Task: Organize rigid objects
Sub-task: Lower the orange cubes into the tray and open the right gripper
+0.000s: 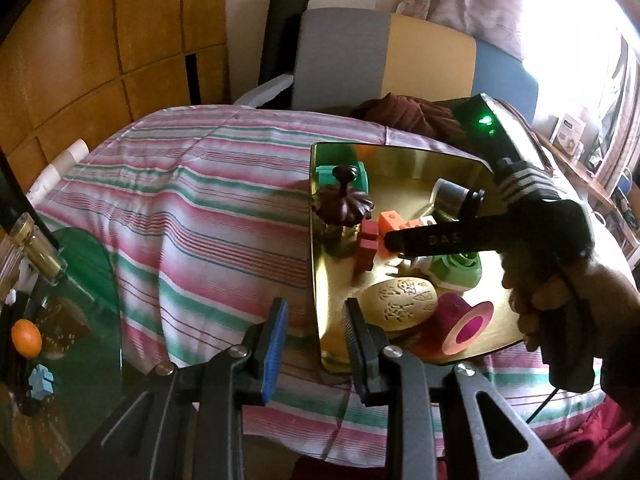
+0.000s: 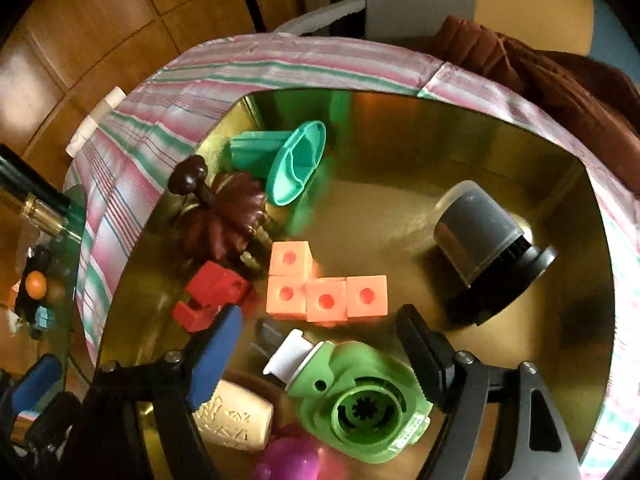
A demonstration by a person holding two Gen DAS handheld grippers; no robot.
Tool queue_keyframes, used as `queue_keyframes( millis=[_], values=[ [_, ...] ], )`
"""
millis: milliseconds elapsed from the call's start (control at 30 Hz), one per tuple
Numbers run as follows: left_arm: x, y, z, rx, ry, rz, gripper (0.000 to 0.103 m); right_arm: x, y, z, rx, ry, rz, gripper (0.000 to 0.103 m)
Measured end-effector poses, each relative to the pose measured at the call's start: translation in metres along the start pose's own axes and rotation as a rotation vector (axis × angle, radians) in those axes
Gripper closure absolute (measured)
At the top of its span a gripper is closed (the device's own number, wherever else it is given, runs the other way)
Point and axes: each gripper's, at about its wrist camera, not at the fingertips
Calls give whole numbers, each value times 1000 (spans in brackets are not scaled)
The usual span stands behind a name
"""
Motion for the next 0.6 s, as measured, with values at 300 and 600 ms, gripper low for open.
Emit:
queue_keyframes(
  millis=[300,600],
  values=[
    [-6,-4,6,-16,4,-13,75,0,-3,37,-103,11,-6,22],
    [-18,-8,15,-34,15,-41,75,-9,0,87,-230,73,24,20]
  ],
)
Point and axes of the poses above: each gripper's, at about its wrist camera, not at the fingertips, and z roughly against the way its jaws point, x to its left, y to its underside, and after that the axes turned 15 degrees about -x, right-handed
